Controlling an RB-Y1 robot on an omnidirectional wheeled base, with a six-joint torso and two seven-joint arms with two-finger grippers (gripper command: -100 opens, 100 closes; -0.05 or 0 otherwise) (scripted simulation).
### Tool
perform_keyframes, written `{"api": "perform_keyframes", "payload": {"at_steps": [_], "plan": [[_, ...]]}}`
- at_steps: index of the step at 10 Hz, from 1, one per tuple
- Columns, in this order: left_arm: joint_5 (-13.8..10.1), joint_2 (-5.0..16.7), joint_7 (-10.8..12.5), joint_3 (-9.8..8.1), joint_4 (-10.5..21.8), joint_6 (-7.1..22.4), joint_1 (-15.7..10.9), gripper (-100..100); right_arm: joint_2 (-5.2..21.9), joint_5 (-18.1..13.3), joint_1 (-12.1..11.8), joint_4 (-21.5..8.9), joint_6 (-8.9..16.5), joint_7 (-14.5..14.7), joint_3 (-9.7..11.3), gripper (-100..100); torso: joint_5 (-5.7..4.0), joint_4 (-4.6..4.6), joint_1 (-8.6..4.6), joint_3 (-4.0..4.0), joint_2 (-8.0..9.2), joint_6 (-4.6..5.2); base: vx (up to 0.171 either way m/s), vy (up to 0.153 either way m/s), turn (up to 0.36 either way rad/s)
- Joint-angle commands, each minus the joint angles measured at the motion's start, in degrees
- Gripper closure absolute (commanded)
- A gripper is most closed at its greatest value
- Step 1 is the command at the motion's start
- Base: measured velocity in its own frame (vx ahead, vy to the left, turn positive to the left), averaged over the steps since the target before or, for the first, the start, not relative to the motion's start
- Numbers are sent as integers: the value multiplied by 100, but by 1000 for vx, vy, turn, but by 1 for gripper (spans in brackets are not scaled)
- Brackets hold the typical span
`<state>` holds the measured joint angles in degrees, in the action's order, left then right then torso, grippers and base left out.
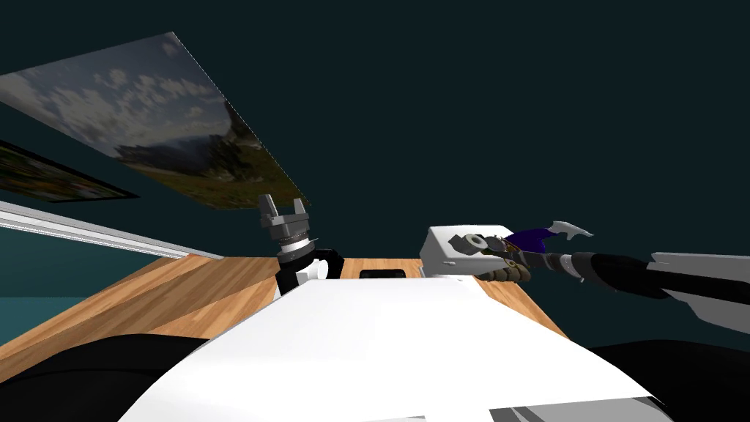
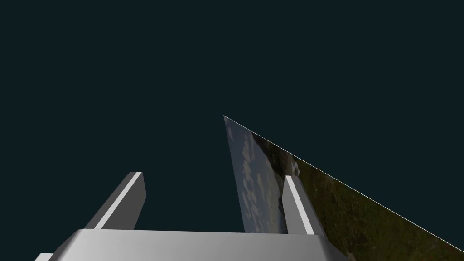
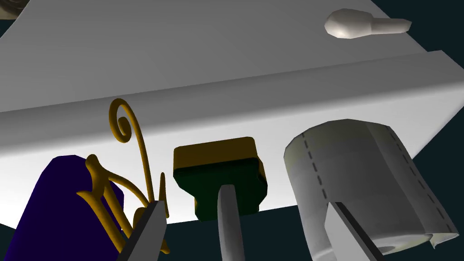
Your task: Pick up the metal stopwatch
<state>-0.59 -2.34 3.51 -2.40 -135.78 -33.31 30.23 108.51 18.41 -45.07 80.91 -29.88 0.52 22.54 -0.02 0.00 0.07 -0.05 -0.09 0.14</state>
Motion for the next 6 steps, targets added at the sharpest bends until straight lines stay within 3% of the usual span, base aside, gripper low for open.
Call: {"api": "perform_keyframes", "payload": {"at_steps": [1, 5, 6], "plan": [[0, 0, 0, 0, 0, 0, 0, 0, 159, -75, -9, -109, 12, -53, 55, -100, 0, 0, 0, 0, 0, 0, 9, 15, 110], [0, 0, 0, 0, 0, 0, 0, 0, 583, -8, -92, -343, 20, -23, 170, -100, 3, -3, 7, -7, -11, -3, 30, 21, 111], [0, 0, 0, 0, 0, 0, 0, 0, 471, -146, -87, -291, 45, -103, 72, -100, 3, -3, 8, -8, -14, -5, 15, 7, 33]]}}
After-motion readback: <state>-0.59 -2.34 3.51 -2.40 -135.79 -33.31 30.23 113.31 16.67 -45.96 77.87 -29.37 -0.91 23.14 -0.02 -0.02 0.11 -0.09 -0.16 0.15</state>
